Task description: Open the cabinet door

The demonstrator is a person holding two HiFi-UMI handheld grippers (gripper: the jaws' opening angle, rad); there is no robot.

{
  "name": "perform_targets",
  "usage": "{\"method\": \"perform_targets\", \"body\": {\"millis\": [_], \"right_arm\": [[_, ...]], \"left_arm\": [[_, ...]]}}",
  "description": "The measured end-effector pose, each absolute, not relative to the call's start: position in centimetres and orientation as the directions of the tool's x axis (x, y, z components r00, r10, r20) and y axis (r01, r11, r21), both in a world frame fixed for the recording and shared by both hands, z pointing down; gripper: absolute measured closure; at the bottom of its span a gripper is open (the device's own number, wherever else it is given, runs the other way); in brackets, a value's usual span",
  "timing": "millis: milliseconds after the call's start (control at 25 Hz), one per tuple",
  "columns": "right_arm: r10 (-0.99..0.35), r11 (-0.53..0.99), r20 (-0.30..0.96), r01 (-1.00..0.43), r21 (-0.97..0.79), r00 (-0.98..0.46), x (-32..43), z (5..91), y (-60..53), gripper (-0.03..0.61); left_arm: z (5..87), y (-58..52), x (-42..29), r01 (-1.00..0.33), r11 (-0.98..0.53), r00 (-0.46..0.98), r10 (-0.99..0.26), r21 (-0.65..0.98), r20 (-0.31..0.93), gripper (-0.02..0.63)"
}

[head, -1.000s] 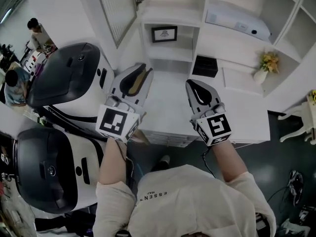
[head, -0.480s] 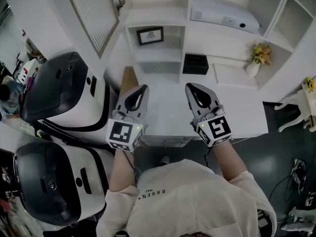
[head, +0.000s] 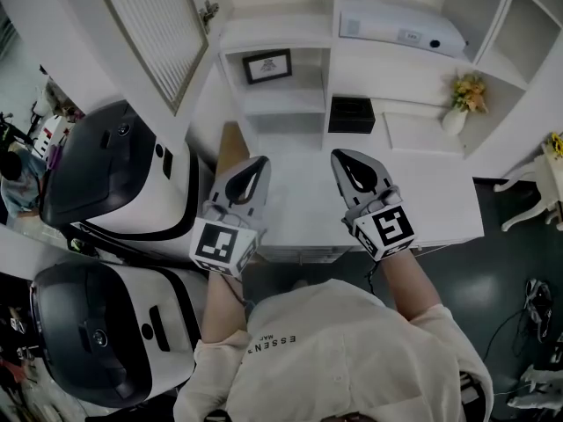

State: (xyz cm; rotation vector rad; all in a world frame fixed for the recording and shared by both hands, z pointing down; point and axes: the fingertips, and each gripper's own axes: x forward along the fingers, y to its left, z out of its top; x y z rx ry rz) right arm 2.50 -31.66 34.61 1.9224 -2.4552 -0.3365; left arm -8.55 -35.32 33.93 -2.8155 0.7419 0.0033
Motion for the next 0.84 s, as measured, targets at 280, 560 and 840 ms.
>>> {"method": "perform_targets", "body": {"millis": [280, 560, 840], "right_arm": [[-0.962, 0.225, -0.114, -0.957, 0.18, -0.248, 2.8, 34.9, -32.7, 0.565], [-0.961, 0.234, -0.106, -0.955, 0.182, -0.256, 2.5, 35.2, -33.1, 0.565], [-0.96, 0.238, -0.115, -0.959, 0.153, -0.257, 2.6, 35.1, -33.3, 0.565]], "left_arm": [[34.5, -36.4, -8.5, -0.48, -0.855, 0.875, -0.482, -0.195, -0.04, 0.612], [34.8, -37.1, -8.6, -0.487, -0.854, 0.872, -0.489, -0.183, -0.04, 0.611], [34.2, -36.8, -8.7, -0.478, -0.855, 0.878, -0.472, -0.2, -0.081, 0.612]]}}
